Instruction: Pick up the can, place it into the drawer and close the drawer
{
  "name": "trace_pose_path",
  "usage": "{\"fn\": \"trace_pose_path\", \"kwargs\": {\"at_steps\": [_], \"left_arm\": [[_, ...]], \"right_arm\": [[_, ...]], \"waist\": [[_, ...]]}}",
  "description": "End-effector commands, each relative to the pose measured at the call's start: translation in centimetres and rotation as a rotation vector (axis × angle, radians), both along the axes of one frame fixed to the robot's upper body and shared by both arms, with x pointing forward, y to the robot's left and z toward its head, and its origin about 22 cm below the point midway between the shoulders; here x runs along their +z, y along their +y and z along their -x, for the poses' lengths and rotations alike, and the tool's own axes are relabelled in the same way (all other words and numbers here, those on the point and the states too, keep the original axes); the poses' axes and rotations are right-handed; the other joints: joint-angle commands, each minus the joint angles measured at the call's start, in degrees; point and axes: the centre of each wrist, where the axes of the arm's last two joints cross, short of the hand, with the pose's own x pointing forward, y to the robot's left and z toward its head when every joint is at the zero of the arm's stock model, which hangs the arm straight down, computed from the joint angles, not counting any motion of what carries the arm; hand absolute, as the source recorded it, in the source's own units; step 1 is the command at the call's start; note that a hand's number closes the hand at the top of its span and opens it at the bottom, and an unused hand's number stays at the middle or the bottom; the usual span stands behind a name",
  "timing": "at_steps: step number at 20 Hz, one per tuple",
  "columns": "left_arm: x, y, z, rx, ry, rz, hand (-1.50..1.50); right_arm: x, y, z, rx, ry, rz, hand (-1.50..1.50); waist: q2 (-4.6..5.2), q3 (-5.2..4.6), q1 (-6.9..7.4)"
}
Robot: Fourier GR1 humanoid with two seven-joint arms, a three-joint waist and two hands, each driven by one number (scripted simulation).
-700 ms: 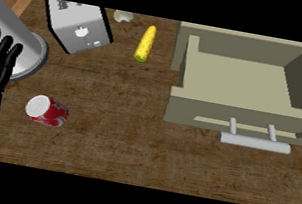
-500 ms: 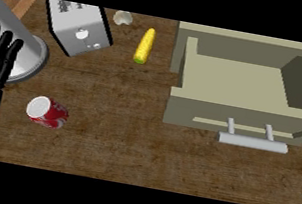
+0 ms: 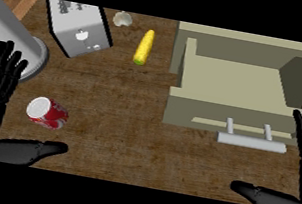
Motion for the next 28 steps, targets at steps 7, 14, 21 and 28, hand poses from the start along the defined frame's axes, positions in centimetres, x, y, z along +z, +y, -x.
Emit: {"fn": "trace_pose_path", "kwargs": {"at_steps": [7,14,21,28], "left_arm": [[1.0,-0.4,3.8,0.049,0.072,0.024,-1.50],[0.4,1.8,0.4,0.105,0.106,0.064,-1.50],[-1.9,1.3,-2.1,0.115,0.100,0.054,-1.50],[-5.4,2.0,0.1,0.097,0.125,0.051,-1.50]], "right_arm": [[-0.8,-1.7,1.2,-0.021,0.059,-0.003,-1.50],[-1.6,-3.2,1.4,-0.015,0.061,-0.007,-1.50],[-3.3,-2.7,2.1,-0.020,0.065,0.002,-1.50],[-2.5,-4.3,4.1,-0.038,0.063,0.010,-1.50]], "waist": [[-0.11,-0.02,0.15],[-0.06,-0.03,-0.10],[-0.03,-0.03,-0.17],[-0.10,-0.03,-0.06]]}}
